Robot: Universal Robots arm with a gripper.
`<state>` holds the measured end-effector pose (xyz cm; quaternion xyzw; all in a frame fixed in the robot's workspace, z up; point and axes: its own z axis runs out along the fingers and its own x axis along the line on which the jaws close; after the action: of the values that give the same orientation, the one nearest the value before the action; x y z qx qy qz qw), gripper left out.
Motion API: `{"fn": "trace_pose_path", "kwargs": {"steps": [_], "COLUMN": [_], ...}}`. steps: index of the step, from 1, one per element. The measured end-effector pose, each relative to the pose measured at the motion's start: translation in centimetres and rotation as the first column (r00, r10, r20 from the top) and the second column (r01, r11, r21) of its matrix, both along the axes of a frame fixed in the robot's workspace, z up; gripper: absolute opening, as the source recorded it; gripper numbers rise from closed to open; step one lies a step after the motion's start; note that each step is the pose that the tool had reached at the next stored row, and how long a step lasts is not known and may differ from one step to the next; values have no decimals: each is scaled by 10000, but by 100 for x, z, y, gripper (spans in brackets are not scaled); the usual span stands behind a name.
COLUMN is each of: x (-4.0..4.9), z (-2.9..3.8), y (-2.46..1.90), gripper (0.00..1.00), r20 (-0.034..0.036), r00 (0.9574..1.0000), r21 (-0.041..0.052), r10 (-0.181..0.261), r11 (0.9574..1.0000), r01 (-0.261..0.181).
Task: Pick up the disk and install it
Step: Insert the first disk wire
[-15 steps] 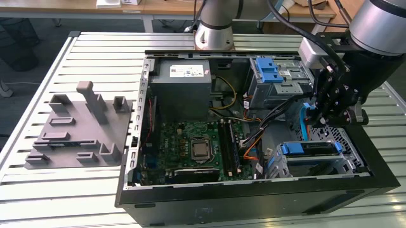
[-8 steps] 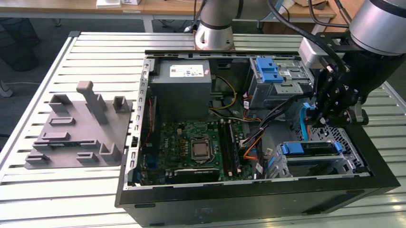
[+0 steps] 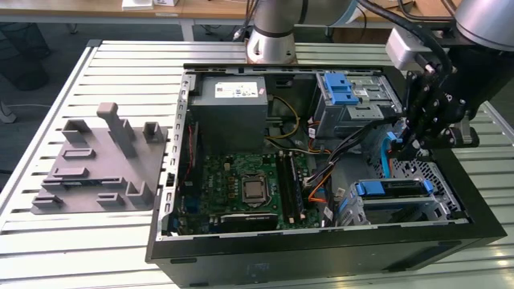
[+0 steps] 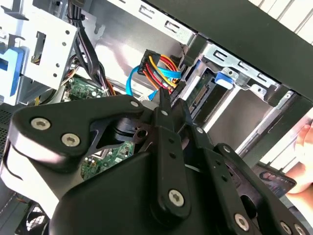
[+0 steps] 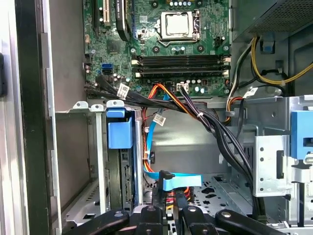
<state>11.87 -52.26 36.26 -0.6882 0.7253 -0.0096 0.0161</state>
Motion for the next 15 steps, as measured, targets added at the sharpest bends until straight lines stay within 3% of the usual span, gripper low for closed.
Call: {"fn": "trace_pose_path", "kwargs": {"steps": [5, 8, 10, 12, 13, 15], "x": [-35, -131, -226, -347, -416, -574], "z": [6, 22, 36, 56, 66, 90], "y": [6, 24, 43, 71, 88, 133], "gripper": [24, 24, 24, 24, 24, 24], "r20": [-5, -20, -37, -60, -74, -110], "r00": [9998, 9976, 9929, 9830, 9755, 9524], "r21": [8, 32, 56, 85, 100, 136], "r10": [-183, -687, -1189, -1834, -2200, -3047], "r11": [9998, 9976, 9929, 9830, 9754, 9523], "r01": [183, 687, 1190, 1835, 2201, 3048]}}
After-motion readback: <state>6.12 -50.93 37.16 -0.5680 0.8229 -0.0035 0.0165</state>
